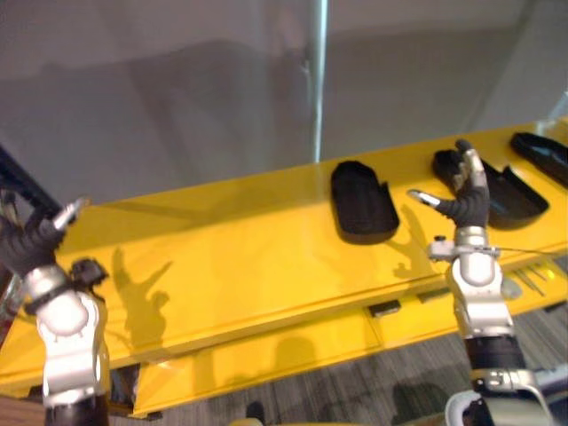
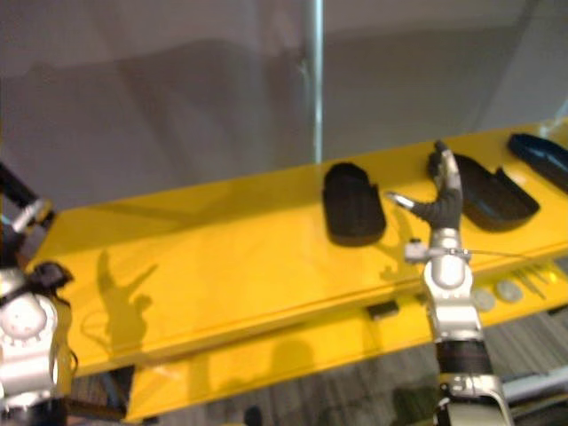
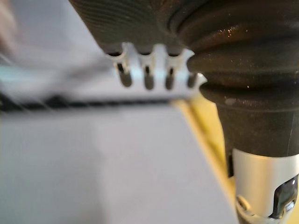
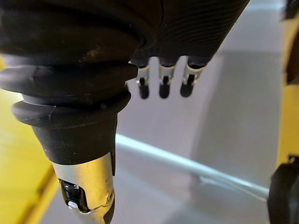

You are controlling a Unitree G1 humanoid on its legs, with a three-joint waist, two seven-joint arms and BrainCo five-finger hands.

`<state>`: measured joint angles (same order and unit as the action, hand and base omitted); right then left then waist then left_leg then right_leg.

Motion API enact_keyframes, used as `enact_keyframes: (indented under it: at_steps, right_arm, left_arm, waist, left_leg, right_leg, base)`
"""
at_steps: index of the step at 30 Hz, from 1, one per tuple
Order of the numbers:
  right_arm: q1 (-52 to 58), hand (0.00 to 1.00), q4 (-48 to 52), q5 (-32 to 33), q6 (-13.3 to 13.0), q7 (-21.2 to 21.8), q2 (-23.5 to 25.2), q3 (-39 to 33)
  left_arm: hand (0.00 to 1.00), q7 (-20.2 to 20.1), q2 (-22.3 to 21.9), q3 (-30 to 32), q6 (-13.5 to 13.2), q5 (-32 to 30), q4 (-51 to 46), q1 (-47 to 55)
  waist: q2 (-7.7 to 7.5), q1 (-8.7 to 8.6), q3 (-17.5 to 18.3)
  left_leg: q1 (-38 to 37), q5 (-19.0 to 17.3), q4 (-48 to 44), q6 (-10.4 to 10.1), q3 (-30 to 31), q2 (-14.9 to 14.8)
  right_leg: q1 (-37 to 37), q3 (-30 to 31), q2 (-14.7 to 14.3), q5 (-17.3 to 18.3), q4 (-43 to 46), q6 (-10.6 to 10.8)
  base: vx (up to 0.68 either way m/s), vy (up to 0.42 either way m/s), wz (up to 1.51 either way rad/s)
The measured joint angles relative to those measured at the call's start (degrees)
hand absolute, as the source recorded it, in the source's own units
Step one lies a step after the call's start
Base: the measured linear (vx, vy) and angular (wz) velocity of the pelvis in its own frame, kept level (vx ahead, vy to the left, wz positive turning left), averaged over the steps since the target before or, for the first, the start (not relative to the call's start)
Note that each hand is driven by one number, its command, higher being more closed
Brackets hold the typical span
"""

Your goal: Walk over and take plastic housings, then place them on the shelf

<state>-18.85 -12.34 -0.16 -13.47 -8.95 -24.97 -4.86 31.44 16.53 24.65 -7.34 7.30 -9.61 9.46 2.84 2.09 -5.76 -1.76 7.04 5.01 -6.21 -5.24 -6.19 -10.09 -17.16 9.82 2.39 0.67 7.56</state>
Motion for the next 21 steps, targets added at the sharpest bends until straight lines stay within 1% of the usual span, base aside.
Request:
enact_keyframes:
  at_steps: [1,3,4,6,8,9,10,11,12,14,15,16,17,18,21]
  right_arm:
    - [0.00,0.00,-0.17,-0.02,0.89,-0.11,0.00,0.20]
    - [-0.46,0.00,-3.77,1.33,4.16,-1.84,0.00,0.51]
    - [-1.78,0.00,-8.73,3.06,6.28,-3.40,-0.03,0.15]
    - [-6.19,0.00,-19.79,5.82,8.89,-5.36,-0.10,-1.64]
    - [-9.77,0.00,-26.70,7.50,9.27,-6.13,-1.15,-2.56]
    - [-13.04,0.00,-31.37,8.54,9.30,-6.21,-2.74,-2.91]
    - [-16.45,0.00,-35.06,9.02,9.29,-6.27,-4.99,-2.95]
    - [-18.22,0.00,-36.75,9.06,9.28,-6.28,-6.10,-2.96]
    - [-21.13,0.00,-39.11,9.15,9.08,-6.34,-8.01,-2.97]
    - [-24.92,0.00,-40.90,9.74,7.47,-6.50,-9.44,-2.95]
    - [-26.90,0.00,-41.70,10.49,6.97,-6.33,-10.57,-2.94]
    - [-28.55,0.00,-42.88,10.75,7.01,-5.78,-12.24,-2.95]
    - [-29.08,0.00,-43.21,10.77,7.04,-5.58,-12.70,-2.95]
    - [-31.08,0.00,-44.67,11.02,7.07,-4.24,-13.82,-2.91]
    - [-33.64,0.00,-46.22,13.11,7.29,-0.28,-16.13,-2.75]
  left_arm:
    - [0.00,0.27,-0.67,0.17,0.04,-0.99,1.75,1.21]
    - [0.00,1.63,-3.01,0.35,-0.17,-2.68,9.81,4.20]
    - [0.00,1.87,-4.08,-0.01,-0.52,-2.62,15.95,4.64]
    - [0.00,1.92,-5.65,-1.38,-1.40,-2.61,25.58,5.24]
    - [0.00,1.52,-6.37,-2.71,-2.63,-2.60,30.63,5.94]
    - [0.00,0.84,-6.44,-3.93,-3.35,-2.49,33.25,6.46]
    - [0.00,0.11,-6.45,-4.98,-4.36,-1.52,35.28,6.45]
    - [0.00,-0.35,-6.45,-5.39,-4.88,-1.11,36.02,6.41]
    - [0.00,-0.75,-6.46,-5.87,-5.59,-0.86,37.46,6.64]
    - [0.00,-1.68,-6.54,-5.85,-6.36,-0.44,39.64,6.92]
    - [0.00,-2.42,-6.79,-5.85,-6.58,-0.39,41.02,6.97]
    - [0.00,-3.27,-7.17,-6.28,-6.60,-0.14,42.22,6.93]
    - [0.00,-3.52,-7.29,-6.46,-6.60,0.14,42.70,6.97]
    - [0.00,-4.32,-7.82,-7.28,-6.57,1.46,44.54,7.61]
    - [0.00,-6.21,-8.62,-8.00,-6.37,3.06,46.84,8.82]
  waist:
    - [-0.09,0.33,0.22]
    - [-0.80,1.30,0.90]
    - [-1.38,1.93,1.27]
    - [-2.31,2.93,1.17]
    - [-2.82,3.57,0.89]
    - [-2.97,3.90,0.73]
    - [-2.81,3.97,0.54]
    - [-2.67,4.02,0.27]
    - [-2.33,4.08,-0.04]
    - [-1.76,4.09,-0.85]
    - [-1.11,4.78,-1.24]
    - [-0.64,5.15,-1.86]
    - [-0.46,5.26,-2.14]
    - [0.20,5.46,-3.34]
    - [0.98,5.41,-6.35]
  left_leg:
    - [0.06,0.05,0.00,0.02,-0.02,0.00]
    - [0.30,0.12,0.02,0.06,-0.07,-0.02]
    - [0.57,0.15,0.02,0.10,-0.08,-0.03]
    - [0.86,0.26,0.02,0.14,-0.10,-0.04]
    - [1.07,0.28,0.02,0.15,-0.15,0.03]
    - [1.46,0.66,0.01,0.47,0.10,0.15]
    - [1.88,1.16,0.00,0.30,0.79,0.34]
    - [1.87,1.21,0.00,0.33,1.20,0.46]
    - [1.70,1.24,0.00,0.34,1.98,0.82]
    - [1.26,1.24,-0.01,0.34,2.58,1.01]
    - [1.47,1.27,-0.01,0.34,2.82,1.01]
    - [1.76,1.45,-0.01,0.38,3.32,1.08]
    - [1.79,1.50,-0.01,0.40,3.47,1.11]
    - [1.80,1.65,-0.01,0.43,3.80,1.16]
    - [1.95,1.81,-0.03,0.71,4.86,1.40]
  right_leg:
    - [0.04,-0.02,0.00,0.00,-0.05,0.00]
    - [0.02,-0.07,-0.02,-0.16,-0.49,0.24]
    - [0.12,-0.12,-0.04,-0.32,-0.73,0.37]
    - [0.03,-0.27,-0.12,-0.67,-1.23,0.30]
    - [-0.22,-0.30,-0.14,-1.24,-1.53,0.23]
    - [-0.25,-0.72,-0.11,-1.41,-1.77,0.36]
    - [-0.34,-1.74,-0.03,-1.90,-1.87,0.80]
    - [-0.64,-1.90,-0.01,-1.93,-1.88,0.83]
    - [-1.49,-3.07,0.19,-1.84,-2.09,0.76]
    - [-2.49,-3.71,0.22,-1.75,-2.37,0.72]
    - [-2.38,-3.88,0.19,-1.74,-2.32,0.72]
    - [-2.37,-4.47,0.21,-1.64,-2.15,0.76]
    - [-2.38,-4.62,0.23,-1.56,-2.03,0.80]
    - [-1.93,-4.77,0.46,-0.76,-0.59,0.84]
    - [-0.20,-5.32,1.34,1.70,4.14,0.93]
  base:
    - [-0.02,0.007,0.08]
    - [0.00,0.000,0.00]
    - [0.01,0.001,0.04]
    - [0.01,0.000,0.02]
    - [0.04,-0.002,0.02]
    - [0.04,-0.009,0.18]
    - [0.04,-0.010,0.25]
    - [0.03,-0.012,0.34]
    - [0.03,-0.014,0.34]
    - [0.01,-0.016,0.21]
    - [-0.01,-0.014,0.12]
    - [-0.01,-0.014,0.14]
    - [-0.02,-0.012,0.17]
    - [-0.04,-0.007,0.15]
    - [-0.05,-0.003,0.16]
